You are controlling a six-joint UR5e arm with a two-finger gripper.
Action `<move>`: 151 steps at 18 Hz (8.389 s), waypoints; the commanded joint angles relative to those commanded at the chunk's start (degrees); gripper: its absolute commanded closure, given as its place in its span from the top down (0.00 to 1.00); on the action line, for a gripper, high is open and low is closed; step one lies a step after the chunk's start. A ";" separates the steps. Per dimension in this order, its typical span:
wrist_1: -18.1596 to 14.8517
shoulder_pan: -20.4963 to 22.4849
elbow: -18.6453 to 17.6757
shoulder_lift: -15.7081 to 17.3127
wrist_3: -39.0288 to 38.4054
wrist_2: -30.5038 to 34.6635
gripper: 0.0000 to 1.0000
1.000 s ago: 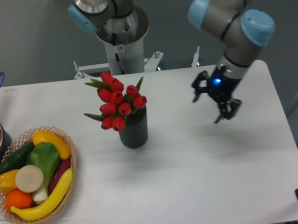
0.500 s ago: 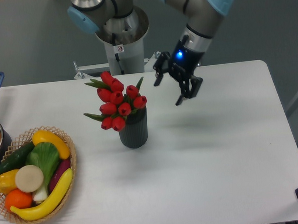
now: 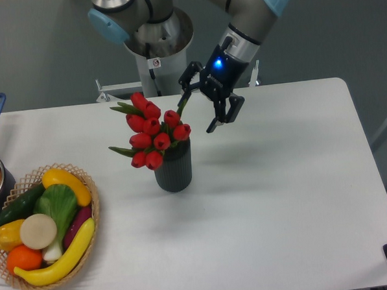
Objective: Pick up the flowers from the vase
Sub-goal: 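Lower the open gripper around the tulip stems above the vase rim, then close the gripper on the tulip stems, then lift the tulip bunch up out of the grey vase, then carry the held tulips away from the vase, holding them aloft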
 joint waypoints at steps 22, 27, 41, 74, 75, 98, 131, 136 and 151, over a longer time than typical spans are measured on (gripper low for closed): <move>0.09 -0.17 -3.60 -5.98 -0.44 -9.79 1.00; 0.17 -0.79 -3.17 -5.98 -0.27 -10.66 1.00; 0.09 0.18 -2.19 -3.43 -1.41 -10.05 1.00; 2.11 -2.28 -3.95 -5.36 -0.70 -10.75 0.11; 1.67 -2.46 -4.30 -4.58 -1.31 -10.93 0.11; 1.58 -1.23 3.34 2.02 -19.60 -16.73 0.11; 11.60 5.98 17.66 -3.69 -27.86 -3.14 0.12; 11.69 5.54 19.34 -5.62 -27.86 8.91 0.15; 11.51 3.09 28.91 -16.95 -27.86 28.43 0.13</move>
